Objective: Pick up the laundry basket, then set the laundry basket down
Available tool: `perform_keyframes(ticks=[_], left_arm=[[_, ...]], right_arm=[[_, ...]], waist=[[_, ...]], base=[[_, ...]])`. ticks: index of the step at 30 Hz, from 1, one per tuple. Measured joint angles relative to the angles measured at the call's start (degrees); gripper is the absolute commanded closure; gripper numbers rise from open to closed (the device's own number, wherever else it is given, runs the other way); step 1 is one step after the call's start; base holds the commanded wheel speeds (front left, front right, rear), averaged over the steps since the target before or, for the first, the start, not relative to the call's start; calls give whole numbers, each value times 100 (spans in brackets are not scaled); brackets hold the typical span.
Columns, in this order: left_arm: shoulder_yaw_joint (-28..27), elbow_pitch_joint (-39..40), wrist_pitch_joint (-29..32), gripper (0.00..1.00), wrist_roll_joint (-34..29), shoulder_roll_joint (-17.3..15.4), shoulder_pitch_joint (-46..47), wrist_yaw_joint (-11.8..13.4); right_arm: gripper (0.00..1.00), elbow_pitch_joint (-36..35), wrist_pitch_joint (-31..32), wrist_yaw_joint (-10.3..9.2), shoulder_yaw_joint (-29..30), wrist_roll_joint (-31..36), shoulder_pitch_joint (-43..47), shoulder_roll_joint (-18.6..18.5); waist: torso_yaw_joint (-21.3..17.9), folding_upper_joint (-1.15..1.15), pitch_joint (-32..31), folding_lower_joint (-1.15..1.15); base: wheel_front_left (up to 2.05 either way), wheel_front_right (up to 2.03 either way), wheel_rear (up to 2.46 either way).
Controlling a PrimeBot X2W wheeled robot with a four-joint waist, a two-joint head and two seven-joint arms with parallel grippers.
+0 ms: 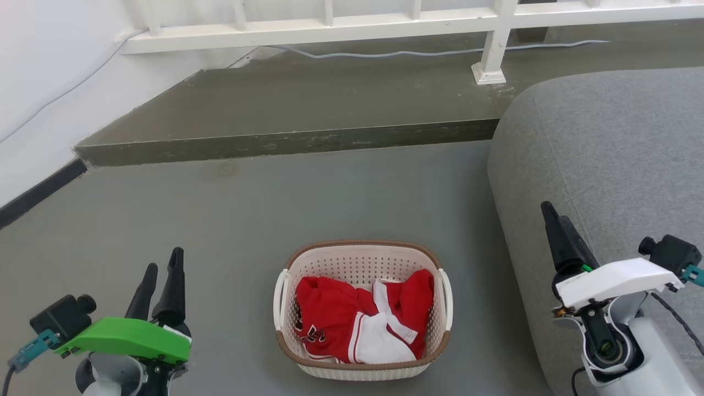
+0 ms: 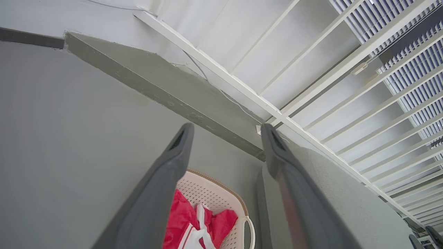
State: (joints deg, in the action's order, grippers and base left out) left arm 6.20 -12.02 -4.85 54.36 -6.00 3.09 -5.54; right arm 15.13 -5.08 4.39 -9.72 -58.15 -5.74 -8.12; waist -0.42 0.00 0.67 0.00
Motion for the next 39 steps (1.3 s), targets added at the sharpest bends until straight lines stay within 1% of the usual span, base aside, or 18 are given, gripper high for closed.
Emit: perform_keyframes(ticks=[8, 23, 24, 25, 39], left_arm=[[92, 119, -135, 0, -614, 11, 27, 1], [166, 236, -430, 0, -1624, 118, 51, 1], [170, 245, -431, 0, -1703, 119, 51, 1], [179, 260, -469, 0, -1798, 124, 51, 1], [249, 360, -734, 0, -2803, 143, 55, 0]], right_arm=[[0, 23, -147, -91, -178, 489, -64, -9], [0, 1, -402, -160, -412, 1451, -211, -48], [0, 1, -428, -199, -427, 1530, -212, -52], [0, 0, -448, -199, -469, 1675, -214, -58], [0, -7, -705, -200, -730, 2604, -323, -91]], waist=[[-2, 0, 7, 0], [-6, 0, 12, 0], [-5, 0, 13, 0], [-2, 0, 15, 0], [-16, 0, 26, 0]], base=[[0, 0, 0], [0, 0, 0], [0, 0, 0], [0, 0, 0], [0, 0, 0]])
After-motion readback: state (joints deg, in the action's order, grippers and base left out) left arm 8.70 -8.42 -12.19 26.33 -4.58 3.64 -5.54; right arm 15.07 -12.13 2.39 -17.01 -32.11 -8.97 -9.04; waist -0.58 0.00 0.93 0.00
